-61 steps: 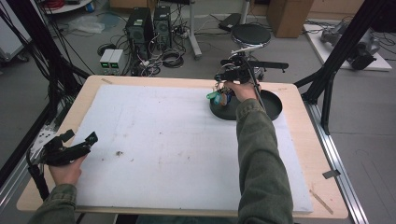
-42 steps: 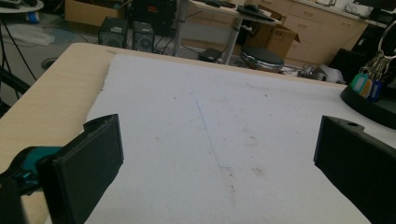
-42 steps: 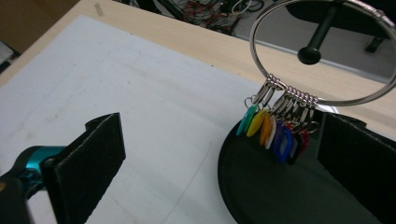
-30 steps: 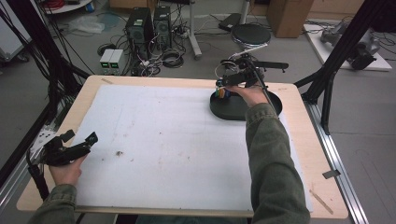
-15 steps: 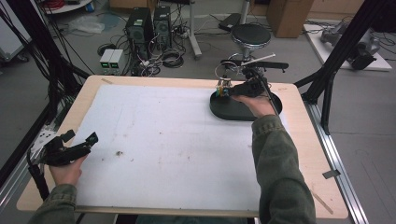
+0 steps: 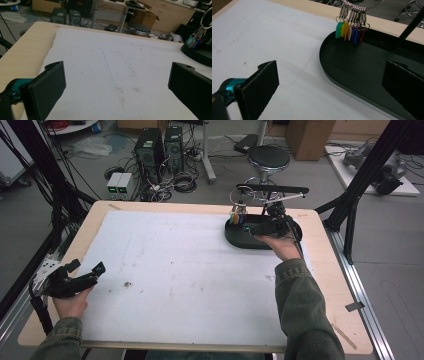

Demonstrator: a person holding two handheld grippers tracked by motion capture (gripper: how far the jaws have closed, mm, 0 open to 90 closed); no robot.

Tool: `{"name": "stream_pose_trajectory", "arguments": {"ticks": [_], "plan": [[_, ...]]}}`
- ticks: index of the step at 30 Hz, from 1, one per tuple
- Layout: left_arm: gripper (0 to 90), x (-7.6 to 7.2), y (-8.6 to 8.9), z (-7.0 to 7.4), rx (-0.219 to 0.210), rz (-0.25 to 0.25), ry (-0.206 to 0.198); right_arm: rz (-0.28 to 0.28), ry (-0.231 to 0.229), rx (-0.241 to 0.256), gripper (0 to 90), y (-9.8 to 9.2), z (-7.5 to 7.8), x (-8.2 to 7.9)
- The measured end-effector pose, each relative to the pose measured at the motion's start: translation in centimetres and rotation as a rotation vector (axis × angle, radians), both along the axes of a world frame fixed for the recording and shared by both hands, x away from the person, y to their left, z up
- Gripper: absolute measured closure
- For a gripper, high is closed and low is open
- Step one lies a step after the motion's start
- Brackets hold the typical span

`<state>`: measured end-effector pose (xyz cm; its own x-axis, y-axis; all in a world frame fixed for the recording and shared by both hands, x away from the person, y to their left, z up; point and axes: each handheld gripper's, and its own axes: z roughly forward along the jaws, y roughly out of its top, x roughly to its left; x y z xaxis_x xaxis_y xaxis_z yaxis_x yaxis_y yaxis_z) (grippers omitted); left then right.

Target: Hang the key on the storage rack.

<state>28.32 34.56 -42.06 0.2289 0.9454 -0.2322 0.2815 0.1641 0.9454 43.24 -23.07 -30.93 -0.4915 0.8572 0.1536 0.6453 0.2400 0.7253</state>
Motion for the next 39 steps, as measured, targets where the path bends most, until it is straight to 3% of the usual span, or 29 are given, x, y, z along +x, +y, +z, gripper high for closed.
{"name": "stream_pose_trajectory", "arguments": {"ticks": [19,30,39], "plan": [[1.8,-0.3,0.2,0.1,0.005,0.011,-0.005,-0.050,-0.027,0.019,0.5,-2.9,-2.5,-3.7],[1.8,-0.3,0.2,0.0,0.003,0.007,-0.008,-0.076,-0.046,0.070,0.5,-4.5,-4.2,-5.9],[1.8,-0.4,0.2,0.1,-0.003,0.009,-0.012,-0.097,-0.062,0.054,0.5,-5.5,-5.6,-7.5]]}}
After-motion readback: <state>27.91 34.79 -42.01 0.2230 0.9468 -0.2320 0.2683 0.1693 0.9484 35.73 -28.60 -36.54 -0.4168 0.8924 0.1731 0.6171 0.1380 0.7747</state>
